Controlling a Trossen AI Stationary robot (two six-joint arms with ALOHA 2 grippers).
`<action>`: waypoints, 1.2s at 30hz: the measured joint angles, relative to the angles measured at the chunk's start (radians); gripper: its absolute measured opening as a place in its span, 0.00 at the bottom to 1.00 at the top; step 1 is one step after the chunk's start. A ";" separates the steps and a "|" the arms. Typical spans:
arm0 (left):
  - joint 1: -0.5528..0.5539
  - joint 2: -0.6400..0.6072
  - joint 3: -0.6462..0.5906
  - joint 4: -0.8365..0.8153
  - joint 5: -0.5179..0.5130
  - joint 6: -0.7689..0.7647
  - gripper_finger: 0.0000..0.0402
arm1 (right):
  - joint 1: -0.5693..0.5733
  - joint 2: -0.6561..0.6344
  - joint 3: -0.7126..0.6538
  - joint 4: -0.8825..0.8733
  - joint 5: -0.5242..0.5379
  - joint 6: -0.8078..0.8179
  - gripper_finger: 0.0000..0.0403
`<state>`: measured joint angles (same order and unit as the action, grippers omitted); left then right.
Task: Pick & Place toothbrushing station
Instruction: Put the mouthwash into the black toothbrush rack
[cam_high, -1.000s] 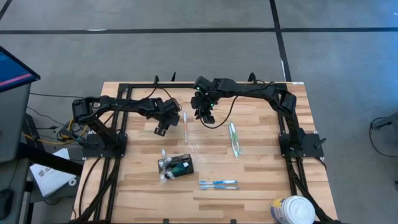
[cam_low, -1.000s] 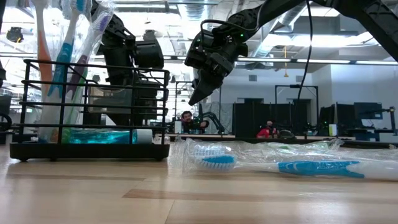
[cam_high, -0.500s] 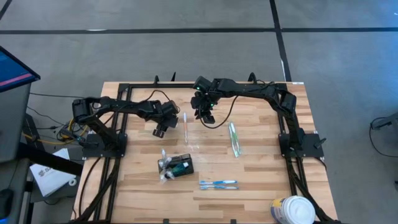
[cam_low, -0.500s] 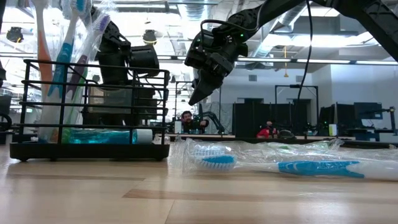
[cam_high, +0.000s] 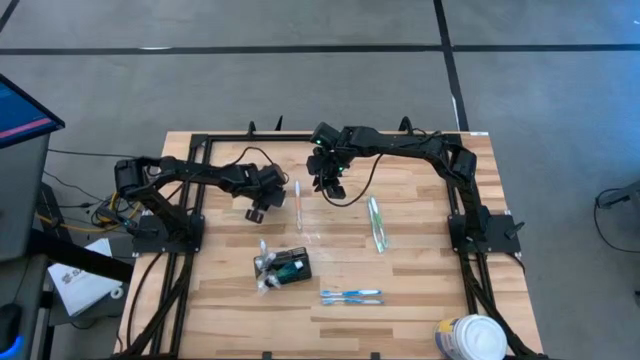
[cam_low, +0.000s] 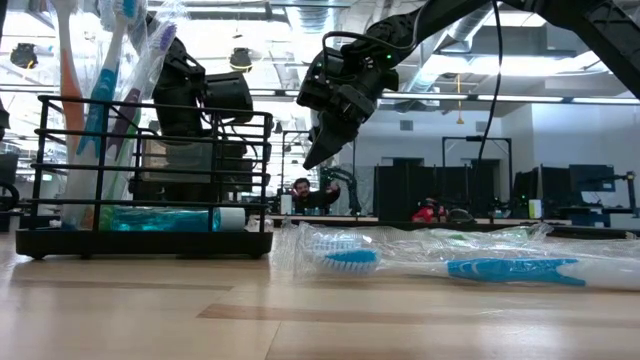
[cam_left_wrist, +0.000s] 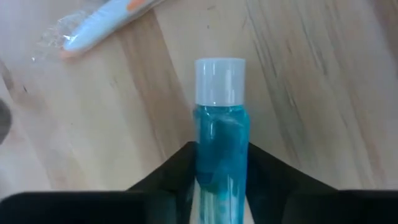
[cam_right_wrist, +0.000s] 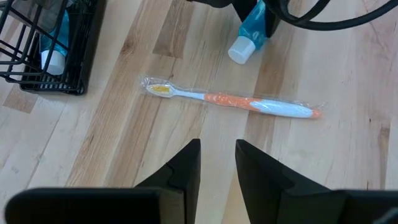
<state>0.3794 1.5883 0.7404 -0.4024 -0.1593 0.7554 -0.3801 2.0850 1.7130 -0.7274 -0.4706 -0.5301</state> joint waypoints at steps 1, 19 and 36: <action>0.000 0.000 0.000 0.002 -0.002 -0.001 0.24 | 0.000 0.000 0.000 0.000 0.000 0.000 0.23; 0.002 0.001 -0.001 0.029 -0.051 -0.032 0.18 | 0.000 0.000 0.000 0.032 0.000 -0.001 0.23; 0.014 -0.312 -0.003 0.055 -0.005 -0.312 0.21 | 0.000 0.000 0.000 0.233 0.000 0.121 0.23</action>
<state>0.3937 1.2765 0.7376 -0.3479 -0.1641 0.4437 -0.3801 2.0850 1.7130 -0.4942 -0.4709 -0.4094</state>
